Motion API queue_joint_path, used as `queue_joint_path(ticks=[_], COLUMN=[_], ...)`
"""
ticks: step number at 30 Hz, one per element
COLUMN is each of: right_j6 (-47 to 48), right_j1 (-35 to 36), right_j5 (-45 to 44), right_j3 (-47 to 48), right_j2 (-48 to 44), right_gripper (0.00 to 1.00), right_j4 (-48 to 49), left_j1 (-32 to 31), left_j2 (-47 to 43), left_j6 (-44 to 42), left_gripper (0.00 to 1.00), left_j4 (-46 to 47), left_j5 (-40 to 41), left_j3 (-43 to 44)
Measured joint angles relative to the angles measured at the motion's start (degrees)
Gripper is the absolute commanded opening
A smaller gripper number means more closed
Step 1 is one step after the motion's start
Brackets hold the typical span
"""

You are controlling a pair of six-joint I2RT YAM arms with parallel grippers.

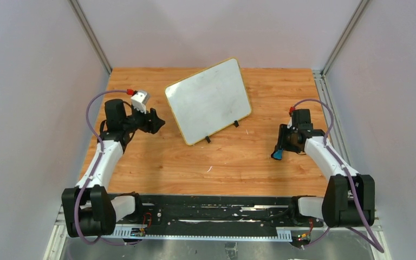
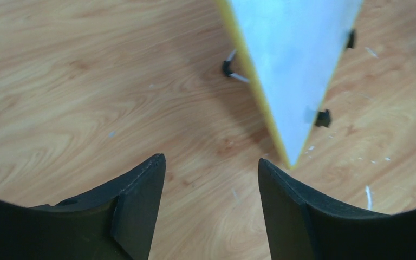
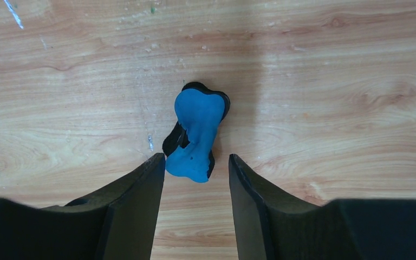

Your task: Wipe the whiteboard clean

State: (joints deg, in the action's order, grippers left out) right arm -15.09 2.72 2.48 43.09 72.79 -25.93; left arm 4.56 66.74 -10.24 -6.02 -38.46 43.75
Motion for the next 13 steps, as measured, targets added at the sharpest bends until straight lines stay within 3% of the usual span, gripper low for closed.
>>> queue_joint_path(ticks=[2, 6, 13], right_j6=[-0.2, -1.0, -2.8], right_j1=[0.0, 0.0, 0.0], right_j5=[-0.6, -2.1, -4.5], right_j3=[0.0, 0.0, -2.1], right_j2=[-1.7, -4.6, -8.6], right_gripper=[0.47, 0.41, 0.41], right_j4=[0.0, 0.3, 1.3], left_j1=[0.4, 0.9, 1.3], left_j2=[-2.0, -3.4, -2.4], left_j6=[0.2, 1.5, 3.5], left_gripper=[0.76, 0.96, 0.99], left_j4=[0.4, 2.1, 4.4], left_j5=[5.6, 15.1, 23.5], left_j3=[-1.8, -3.5, -4.3])
